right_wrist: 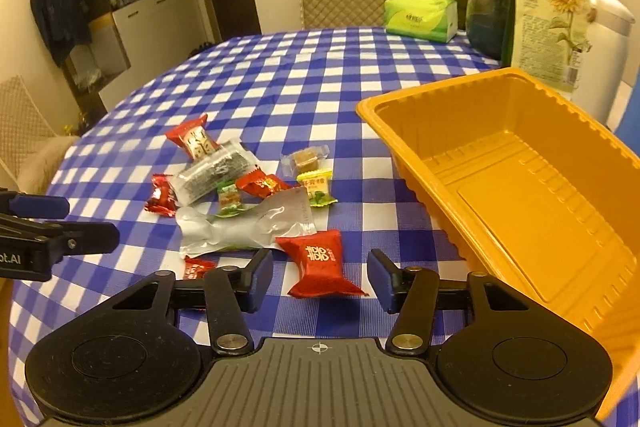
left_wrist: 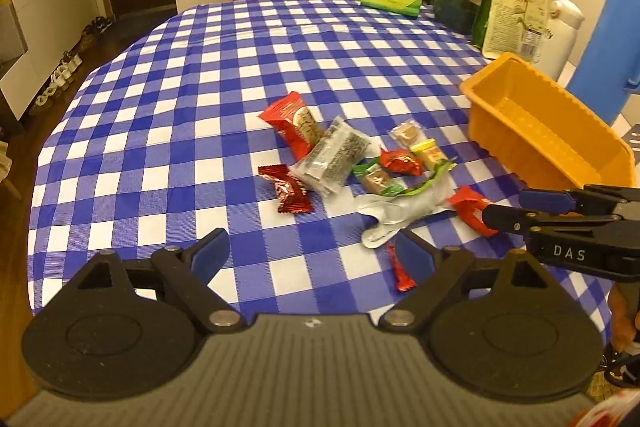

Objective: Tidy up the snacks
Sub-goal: 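Grasp the red candy packet with the right gripper while the left grasps a small candy, then carry the red packet and small red candy in both grippers over the orange tray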

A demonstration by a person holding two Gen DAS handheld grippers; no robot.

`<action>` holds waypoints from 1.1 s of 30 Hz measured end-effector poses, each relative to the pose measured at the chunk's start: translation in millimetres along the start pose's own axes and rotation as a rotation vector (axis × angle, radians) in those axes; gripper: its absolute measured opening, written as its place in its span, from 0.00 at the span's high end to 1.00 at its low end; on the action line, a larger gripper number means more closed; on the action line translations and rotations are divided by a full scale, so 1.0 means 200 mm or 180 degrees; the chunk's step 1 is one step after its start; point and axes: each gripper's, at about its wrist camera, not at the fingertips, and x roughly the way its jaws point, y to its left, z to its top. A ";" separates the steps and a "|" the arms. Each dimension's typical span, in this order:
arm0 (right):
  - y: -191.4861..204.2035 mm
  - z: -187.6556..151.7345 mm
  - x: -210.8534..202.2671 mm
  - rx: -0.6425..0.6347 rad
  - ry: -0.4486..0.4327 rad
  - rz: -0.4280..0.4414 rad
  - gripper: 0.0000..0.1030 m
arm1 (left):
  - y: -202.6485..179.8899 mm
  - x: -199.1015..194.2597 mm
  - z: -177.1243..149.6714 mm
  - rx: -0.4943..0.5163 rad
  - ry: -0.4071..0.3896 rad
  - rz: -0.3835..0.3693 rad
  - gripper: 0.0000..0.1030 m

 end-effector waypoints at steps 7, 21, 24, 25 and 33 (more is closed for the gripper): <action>0.01 0.02 0.11 -0.0057 0.0106 -0.0004 0.59 | 0.00 0.05 0.00 0.0011 0.0067 -0.0037 0.14; 0.02 0.00 0.15 -0.0039 0.0144 -0.0072 0.74 | -0.08 0.10 0.00 0.0129 0.0122 -0.0124 0.15; 0.02 0.00 0.12 -0.0003 0.0099 -0.0052 0.75 | -0.09 0.10 0.00 0.0148 0.0109 -0.0148 0.15; 0.01 0.00 0.11 0.0022 0.0076 -0.0053 0.75 | -0.09 0.11 0.01 0.0151 0.0101 -0.0154 0.15; -0.02 0.00 0.01 0.0241 -0.0040 -0.0122 0.75 | -0.16 0.15 0.02 0.0270 0.0166 -0.0268 0.25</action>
